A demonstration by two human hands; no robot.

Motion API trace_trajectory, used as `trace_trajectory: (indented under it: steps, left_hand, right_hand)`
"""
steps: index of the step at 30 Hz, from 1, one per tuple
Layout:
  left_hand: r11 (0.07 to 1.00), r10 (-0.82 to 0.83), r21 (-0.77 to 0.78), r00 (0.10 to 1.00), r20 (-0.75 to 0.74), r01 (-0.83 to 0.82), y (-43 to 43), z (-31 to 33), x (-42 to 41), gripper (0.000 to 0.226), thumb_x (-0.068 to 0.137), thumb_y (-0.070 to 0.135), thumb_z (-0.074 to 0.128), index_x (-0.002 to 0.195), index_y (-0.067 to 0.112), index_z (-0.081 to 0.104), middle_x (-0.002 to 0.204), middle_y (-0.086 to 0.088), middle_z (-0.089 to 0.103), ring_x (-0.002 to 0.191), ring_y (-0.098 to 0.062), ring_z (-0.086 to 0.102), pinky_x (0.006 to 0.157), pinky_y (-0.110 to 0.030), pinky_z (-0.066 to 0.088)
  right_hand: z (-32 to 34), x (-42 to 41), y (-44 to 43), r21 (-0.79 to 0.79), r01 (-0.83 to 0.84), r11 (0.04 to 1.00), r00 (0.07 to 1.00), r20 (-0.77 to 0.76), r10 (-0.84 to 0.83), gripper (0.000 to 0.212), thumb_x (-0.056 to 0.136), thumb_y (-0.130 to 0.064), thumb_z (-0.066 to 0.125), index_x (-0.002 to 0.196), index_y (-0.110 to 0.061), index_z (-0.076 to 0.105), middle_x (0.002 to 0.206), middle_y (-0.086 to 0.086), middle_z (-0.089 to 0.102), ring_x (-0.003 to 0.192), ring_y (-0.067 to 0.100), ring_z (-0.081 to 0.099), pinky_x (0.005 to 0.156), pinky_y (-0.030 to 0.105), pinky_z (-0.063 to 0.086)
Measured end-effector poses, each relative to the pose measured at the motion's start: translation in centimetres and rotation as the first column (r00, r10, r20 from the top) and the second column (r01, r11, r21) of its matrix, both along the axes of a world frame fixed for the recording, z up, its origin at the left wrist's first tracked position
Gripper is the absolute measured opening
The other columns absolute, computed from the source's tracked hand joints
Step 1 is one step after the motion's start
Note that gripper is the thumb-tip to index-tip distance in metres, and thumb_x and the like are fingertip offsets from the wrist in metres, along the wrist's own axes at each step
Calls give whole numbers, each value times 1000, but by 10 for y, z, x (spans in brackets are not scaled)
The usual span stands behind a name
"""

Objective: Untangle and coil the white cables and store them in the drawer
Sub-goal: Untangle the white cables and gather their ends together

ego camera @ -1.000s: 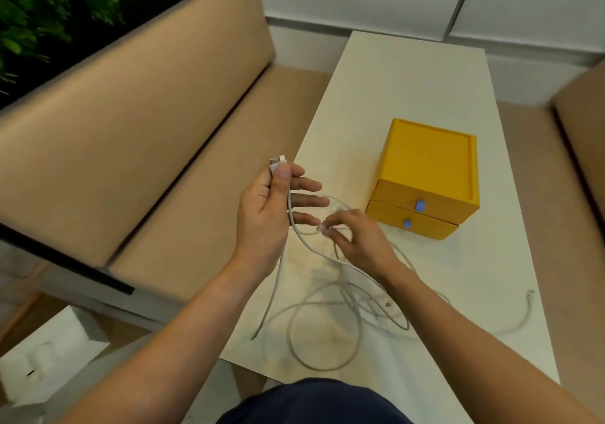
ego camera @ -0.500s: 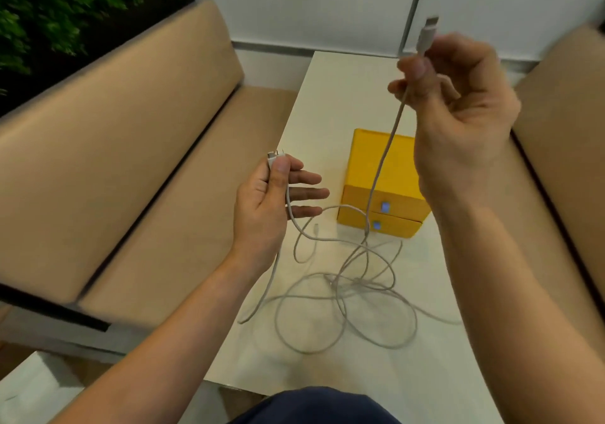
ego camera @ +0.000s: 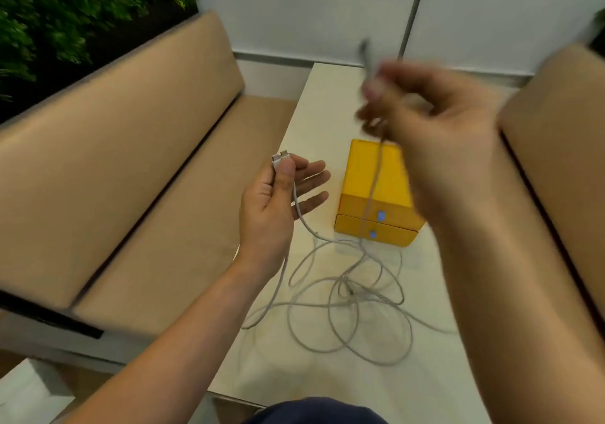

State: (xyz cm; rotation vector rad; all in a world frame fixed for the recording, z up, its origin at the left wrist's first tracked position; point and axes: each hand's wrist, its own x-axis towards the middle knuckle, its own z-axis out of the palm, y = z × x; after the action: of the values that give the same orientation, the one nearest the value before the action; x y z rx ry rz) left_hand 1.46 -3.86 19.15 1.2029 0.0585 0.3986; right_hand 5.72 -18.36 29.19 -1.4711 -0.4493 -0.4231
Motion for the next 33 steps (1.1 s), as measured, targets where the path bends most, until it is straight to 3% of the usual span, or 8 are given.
trace_trajectory:
  steps: [3, 6, 14, 19, 22, 26, 33]
  left_hand:
    - [1000, 23, -6, 1000, 5, -23, -1, 0, 0, 31, 111, 26, 39, 114, 5, 61, 112, -10, 76, 108, -28, 74, 85, -43, 61]
    - [998, 60, 24, 998, -1, -60, 0, -2, 0, 31, 111, 26, 40, 118, 9, 65, 113, -8, 76, 109, -26, 73, 86, -44, 61]
    - [996, 84, 3, 996, 17, -84, -1, -3, 1, 33, 111, 28, 40, 124, 8, 64, 122, -12, 73, 115, -28, 71, 87, -41, 59]
    - [994, 99, -43, 995, -22, -100, -8, -8, 2, 33, 111, 27, 41, 122, 8, 65, 124, -10, 73, 119, -25, 69, 85, -35, 58]
    - [994, 89, -56, 995, -35, -91, -11, -7, 2, 28, 111, 27, 41, 117, 17, 67, 124, -7, 74, 119, -19, 69, 86, -35, 58]
    - [996, 78, -34, 996, -38, -79, -8, -5, 1, 29, 110, 28, 42, 118, 15, 67, 122, -8, 74, 115, -22, 71, 82, -35, 58]
    - [998, 42, -48, 996, -77, -46, -7, -3, 1, 32, 110, 28, 43, 127, 10, 62, 122, -6, 74, 117, -27, 70, 80, -33, 59]
  right_hand:
    - [-51, -11, 22, -129, -98, 987, 980, -184, 73, 14, 86, -10, 82, 89, -23, 77, 78, -7, 78, 71, 12, 75, 67, 31, 59]
    - [-72, -15, 35, -69, -137, 988, 957, -266, 114, 9, 87, -5, 80, 92, -13, 79, 86, -5, 80, 74, 13, 77, 65, 35, 64]
    - [-86, -16, 48, -72, -54, 996, 965, -262, 33, 23, 90, -17, 79, 96, -39, 78, 96, -11, 80, 82, 13, 77, 75, 45, 65]
    - [-95, -20, 50, -162, 20, 987, 977, -206, -54, 16, 90, -17, 79, 105, -23, 82, 91, -15, 79, 85, 0, 75, 80, 28, 62]
    - [-100, -18, 49, -166, 35, 986, 972, -225, -73, 12, 89, -19, 80, 101, -20, 82, 86, -12, 79, 81, 6, 76, 76, 38, 64]
    - [-99, -18, 46, -126, -30, 992, 966, -259, -4, 13, 92, -19, 77, 104, -21, 81, 88, -8, 80, 81, 15, 77, 75, 47, 64]
    - [-92, -13, 42, -153, -57, 987, 959, -284, 11, 12, 91, -19, 78, 96, -30, 79, 87, -9, 79, 80, 12, 76, 72, 44, 65]
